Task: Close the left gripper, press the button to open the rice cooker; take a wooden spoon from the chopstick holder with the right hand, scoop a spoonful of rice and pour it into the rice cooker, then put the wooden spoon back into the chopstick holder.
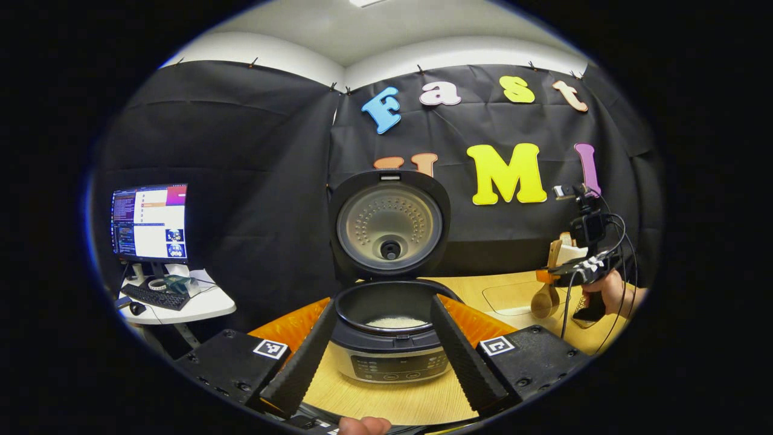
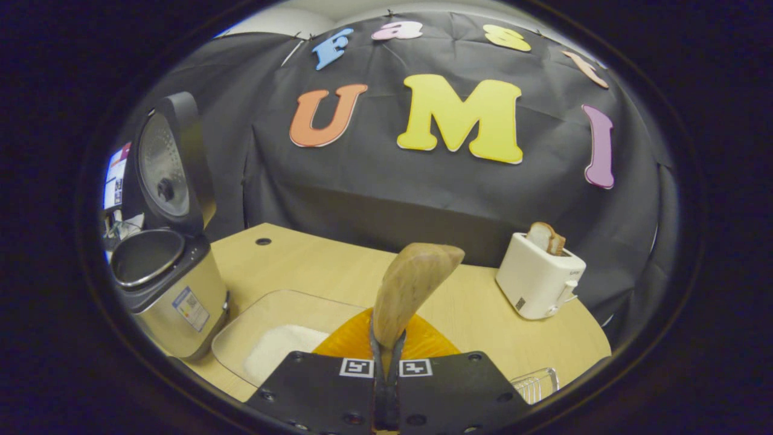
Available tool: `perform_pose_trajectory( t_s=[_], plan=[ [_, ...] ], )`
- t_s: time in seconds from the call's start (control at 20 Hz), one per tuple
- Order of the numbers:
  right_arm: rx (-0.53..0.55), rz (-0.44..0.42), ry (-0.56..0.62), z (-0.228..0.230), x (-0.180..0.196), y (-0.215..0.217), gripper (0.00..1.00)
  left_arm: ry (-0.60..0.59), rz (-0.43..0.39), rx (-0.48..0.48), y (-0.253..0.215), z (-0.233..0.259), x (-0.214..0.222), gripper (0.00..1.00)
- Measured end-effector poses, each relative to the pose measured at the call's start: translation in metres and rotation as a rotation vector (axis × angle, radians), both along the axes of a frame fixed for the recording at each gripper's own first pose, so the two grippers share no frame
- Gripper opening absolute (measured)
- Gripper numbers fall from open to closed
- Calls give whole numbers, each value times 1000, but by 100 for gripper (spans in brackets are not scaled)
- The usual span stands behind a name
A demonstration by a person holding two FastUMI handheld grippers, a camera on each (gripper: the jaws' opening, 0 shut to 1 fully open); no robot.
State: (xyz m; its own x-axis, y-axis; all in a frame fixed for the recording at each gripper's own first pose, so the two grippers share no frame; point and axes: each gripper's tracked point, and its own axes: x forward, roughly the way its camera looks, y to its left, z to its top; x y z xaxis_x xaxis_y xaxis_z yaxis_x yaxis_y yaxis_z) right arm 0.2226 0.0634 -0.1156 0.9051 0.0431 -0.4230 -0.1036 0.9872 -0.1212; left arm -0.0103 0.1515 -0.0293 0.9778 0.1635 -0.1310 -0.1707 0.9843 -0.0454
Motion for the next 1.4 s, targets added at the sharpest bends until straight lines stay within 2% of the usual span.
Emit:
perform_pose_trajectory(
  t_s=[0.2,0.45,0.6,0.7,0.8,1.1,1.3,1.4],
  plan=[
    [18,9,1,-8,-6,22,1,9,2,-9,2,-4,1,99],
    [115,29,31,-12,-14,63,0,21,-18,-15,-4,-6,2,99],
    [192,9,50,-12,-16,79,0,8,-40,-39,-9,-3,1,99],
    [251,-2,73,-11,-14,91,1,7,-2,-34,0,0,-2,99],
    [287,-23,83,-10,-9,94,1,2,-4,-18,-3,4,-3,99],
    [525,-88,118,-1,-1,78,0,-12,-24,-31,-6,7,-6,99],
    [765,-134,136,3,0,63,1,-16,11,-41,0,6,-4,99],
    [820,-143,111,10,1,52,0,-14,16,-32,-1,4,-2,99]
  ],
)
